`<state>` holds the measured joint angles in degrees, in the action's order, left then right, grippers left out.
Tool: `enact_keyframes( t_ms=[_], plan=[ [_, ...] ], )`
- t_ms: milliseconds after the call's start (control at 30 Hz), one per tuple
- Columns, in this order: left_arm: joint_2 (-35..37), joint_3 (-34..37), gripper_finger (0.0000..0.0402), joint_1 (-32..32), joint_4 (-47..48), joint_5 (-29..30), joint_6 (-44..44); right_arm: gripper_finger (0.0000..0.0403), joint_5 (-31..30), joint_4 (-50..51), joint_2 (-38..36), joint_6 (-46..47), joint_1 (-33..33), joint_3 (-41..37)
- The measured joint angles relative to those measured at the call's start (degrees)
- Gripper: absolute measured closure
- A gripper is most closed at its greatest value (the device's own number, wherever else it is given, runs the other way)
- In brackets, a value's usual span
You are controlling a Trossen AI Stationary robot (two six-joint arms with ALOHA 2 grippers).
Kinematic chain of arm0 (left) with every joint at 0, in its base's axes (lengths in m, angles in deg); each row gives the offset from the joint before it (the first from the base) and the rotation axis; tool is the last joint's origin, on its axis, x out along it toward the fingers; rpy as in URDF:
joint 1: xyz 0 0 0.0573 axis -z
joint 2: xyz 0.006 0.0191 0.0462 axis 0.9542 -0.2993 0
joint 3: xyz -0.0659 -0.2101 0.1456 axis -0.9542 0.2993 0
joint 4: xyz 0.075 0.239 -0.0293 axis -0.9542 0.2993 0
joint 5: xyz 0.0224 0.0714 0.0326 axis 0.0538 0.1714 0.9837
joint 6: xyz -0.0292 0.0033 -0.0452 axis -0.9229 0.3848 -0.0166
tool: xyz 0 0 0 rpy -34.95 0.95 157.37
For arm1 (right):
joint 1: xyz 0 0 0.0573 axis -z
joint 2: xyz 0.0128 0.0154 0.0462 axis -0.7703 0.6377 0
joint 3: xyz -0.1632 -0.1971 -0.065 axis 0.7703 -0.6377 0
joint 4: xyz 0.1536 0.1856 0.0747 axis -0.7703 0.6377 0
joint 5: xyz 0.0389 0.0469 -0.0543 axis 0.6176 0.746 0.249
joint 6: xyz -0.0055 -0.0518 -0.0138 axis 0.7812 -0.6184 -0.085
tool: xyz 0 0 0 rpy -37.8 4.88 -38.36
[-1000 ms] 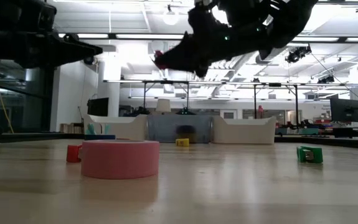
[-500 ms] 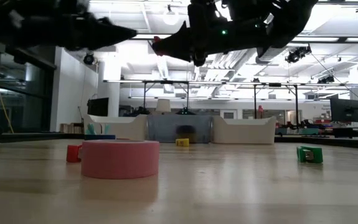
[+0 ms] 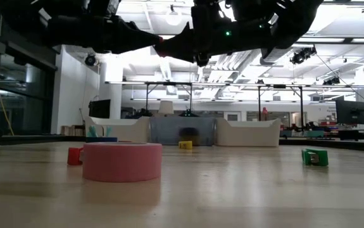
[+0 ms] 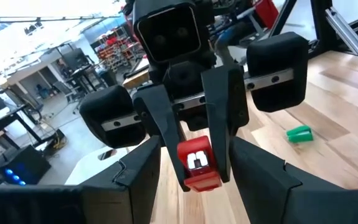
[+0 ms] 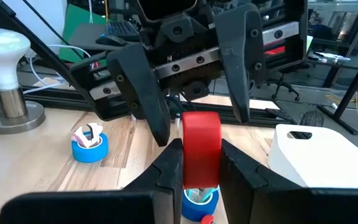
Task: Pick and place Stapler, Stapler remover, tape
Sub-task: Put the top right red stapler into the left white bin
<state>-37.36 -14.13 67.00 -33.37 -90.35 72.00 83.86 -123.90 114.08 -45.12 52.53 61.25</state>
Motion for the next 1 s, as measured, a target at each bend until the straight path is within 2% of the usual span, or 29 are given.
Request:
enact_keyframes(
  t_ms=[500,1000],
  plan=[
    [0.0,-0.2,0.0215,0.0,0.2,0.1,-2.1,0.0339,0.0,0.0,0.0,-0.4,0.0,0.0],
    [0.0,-0.2,0.0216,0.0,0.1,0.9,-10.4,0.0339,0.0,0.0,0.0,-0.4,0.0,0.0]
  ],
)
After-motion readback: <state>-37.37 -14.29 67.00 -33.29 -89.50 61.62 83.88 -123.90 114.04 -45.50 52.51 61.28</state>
